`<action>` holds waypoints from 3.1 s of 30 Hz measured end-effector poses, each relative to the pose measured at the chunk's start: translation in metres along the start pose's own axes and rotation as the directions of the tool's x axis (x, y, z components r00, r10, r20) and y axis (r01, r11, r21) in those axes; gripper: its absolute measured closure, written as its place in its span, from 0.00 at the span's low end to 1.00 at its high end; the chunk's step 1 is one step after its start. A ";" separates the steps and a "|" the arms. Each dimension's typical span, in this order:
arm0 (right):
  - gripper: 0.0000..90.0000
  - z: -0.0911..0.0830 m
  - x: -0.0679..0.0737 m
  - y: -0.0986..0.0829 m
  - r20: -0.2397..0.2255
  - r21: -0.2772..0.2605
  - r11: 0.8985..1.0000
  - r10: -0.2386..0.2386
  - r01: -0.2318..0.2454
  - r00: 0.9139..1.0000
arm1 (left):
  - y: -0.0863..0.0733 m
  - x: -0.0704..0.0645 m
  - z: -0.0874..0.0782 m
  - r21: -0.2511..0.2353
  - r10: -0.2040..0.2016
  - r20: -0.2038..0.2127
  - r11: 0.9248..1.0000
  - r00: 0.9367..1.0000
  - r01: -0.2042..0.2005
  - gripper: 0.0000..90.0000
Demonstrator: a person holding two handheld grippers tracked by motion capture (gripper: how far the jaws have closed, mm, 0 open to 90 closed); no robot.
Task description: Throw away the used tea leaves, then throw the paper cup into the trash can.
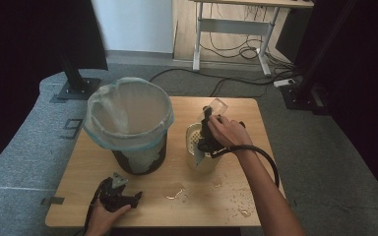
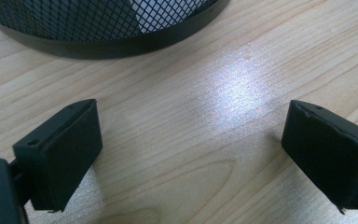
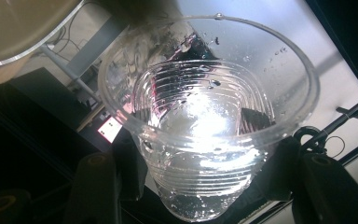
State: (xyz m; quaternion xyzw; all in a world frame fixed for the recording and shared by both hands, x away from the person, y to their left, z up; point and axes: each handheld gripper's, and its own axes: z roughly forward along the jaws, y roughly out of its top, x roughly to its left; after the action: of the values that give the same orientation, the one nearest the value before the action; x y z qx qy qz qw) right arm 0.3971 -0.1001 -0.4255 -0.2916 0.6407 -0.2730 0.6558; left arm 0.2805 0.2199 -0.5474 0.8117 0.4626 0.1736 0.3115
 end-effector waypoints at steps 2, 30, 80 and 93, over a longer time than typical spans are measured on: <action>0.50 0.000 -0.003 -0.003 -0.002 0.001 1.000 0.020 -0.020 1.000 | 0.000 0.000 0.000 0.000 0.000 0.000 1.000 1.000 0.000 0.05; 0.50 0.002 0.008 -0.054 -0.419 0.167 -0.152 0.883 -0.974 -0.210 | 0.000 0.000 0.000 -0.003 -0.004 0.002 1.000 1.000 0.004 0.05; 0.48 0.008 -0.161 -0.069 -0.658 0.103 -0.601 0.557 -0.793 -0.507 | 0.002 -0.005 0.002 -0.004 0.024 0.026 1.000 0.999 -0.024 0.06; 0.15 0.033 -0.189 -0.018 -0.731 0.227 -0.558 0.444 -0.798 -0.518 | 0.002 -0.006 0.002 -0.003 0.035 0.036 0.999 0.999 -0.035 0.06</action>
State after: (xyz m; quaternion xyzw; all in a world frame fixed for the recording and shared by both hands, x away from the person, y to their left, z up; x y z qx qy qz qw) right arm 0.4244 0.0267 -0.2833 0.2888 0.7521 0.5576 0.2002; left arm 0.2801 0.2134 -0.5475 0.8222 0.4425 0.1652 0.3176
